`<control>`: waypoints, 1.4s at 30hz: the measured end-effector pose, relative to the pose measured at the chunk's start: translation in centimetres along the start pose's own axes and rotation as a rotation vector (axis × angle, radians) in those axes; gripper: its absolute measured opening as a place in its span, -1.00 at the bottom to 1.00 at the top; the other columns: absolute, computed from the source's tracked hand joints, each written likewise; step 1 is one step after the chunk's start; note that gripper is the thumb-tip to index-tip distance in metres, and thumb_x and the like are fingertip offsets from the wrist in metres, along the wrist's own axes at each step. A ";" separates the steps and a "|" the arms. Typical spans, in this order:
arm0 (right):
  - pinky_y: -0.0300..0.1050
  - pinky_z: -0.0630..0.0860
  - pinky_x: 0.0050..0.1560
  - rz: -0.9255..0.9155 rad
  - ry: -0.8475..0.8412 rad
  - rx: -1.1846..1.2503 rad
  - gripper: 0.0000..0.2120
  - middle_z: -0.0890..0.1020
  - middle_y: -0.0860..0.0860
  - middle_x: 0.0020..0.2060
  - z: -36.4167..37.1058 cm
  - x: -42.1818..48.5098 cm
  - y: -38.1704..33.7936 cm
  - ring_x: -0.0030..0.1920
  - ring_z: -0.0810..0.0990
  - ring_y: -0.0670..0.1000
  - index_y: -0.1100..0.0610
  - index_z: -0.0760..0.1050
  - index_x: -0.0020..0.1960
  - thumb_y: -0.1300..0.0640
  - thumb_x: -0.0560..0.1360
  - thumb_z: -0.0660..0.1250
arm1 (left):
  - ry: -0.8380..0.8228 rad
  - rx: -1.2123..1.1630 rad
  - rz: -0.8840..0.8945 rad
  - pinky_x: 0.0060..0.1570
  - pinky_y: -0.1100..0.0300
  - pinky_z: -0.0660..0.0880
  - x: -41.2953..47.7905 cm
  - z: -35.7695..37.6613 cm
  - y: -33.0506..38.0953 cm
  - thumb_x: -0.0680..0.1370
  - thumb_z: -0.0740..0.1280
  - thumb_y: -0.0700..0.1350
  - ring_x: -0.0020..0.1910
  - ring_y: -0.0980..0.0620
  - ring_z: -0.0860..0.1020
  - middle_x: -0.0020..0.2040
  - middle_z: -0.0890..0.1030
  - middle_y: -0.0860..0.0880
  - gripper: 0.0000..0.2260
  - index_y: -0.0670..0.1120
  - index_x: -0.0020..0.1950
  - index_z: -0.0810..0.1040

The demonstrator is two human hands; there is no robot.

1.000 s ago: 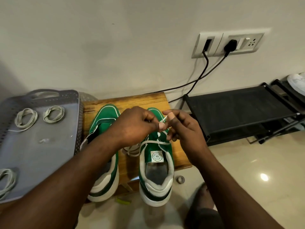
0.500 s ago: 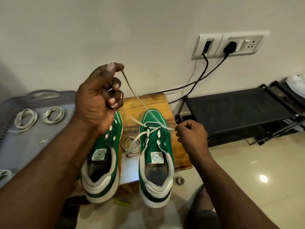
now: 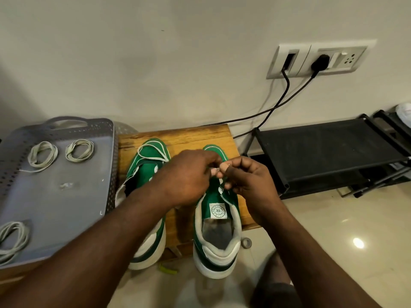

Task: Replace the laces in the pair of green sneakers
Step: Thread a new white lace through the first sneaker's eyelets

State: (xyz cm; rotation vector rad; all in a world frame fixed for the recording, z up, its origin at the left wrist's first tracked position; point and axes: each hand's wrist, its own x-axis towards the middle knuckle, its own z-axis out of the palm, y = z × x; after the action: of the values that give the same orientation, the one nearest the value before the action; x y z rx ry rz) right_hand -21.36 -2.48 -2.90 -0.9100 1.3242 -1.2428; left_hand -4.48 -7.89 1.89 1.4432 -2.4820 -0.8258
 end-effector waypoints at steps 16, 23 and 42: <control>-0.10 0.66 -0.02 -0.094 0.021 -0.834 -0.72 0.62 -0.19 0.06 -1.4 -0.5 0.4 0.00 0.64 -0.14 -0.09 0.60 0.17 -0.04 0.48 0.51 | 0.096 -0.020 -0.187 -0.06 0.19 0.47 1.6 2.6 -0.4 0.60 0.42 -0.02 -0.04 0.05 0.64 -0.03 0.74 0.06 -0.88 0.04 0.01 0.76; -0.06 0.68 -0.06 0.088 0.102 -0.431 -0.91 0.75 -0.06 -0.10 -3.2 0.5 1.3 -0.05 0.72 -0.04 -0.01 0.70 0.02 0.14 0.57 0.45 | 0.114 0.016 -0.244 -0.04 0.17 0.50 1.8 4.0 0.2 0.59 0.44 0.02 -0.01 0.01 0.64 0.01 0.74 0.02 -0.88 0.04 -0.01 0.76; -0.15 0.60 -0.14 0.172 0.004 -0.270 -0.70 0.77 -0.01 -0.07 -3.9 0.8 1.7 -0.10 0.72 -0.05 0.09 0.75 0.05 0.35 0.62 0.28 | 0.196 -0.080 -0.360 -0.14 0.15 0.56 2.1 5.7 1.2 0.55 0.43 -0.03 -0.15 0.06 0.61 -0.15 0.67 0.10 -0.82 0.15 -0.25 0.60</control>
State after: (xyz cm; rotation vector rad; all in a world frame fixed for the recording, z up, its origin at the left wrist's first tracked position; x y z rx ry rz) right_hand -25.10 -2.24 -5.07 -0.9580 1.5648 -0.9484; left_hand -8.71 -6.98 -2.51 1.8728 -2.0550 -0.7848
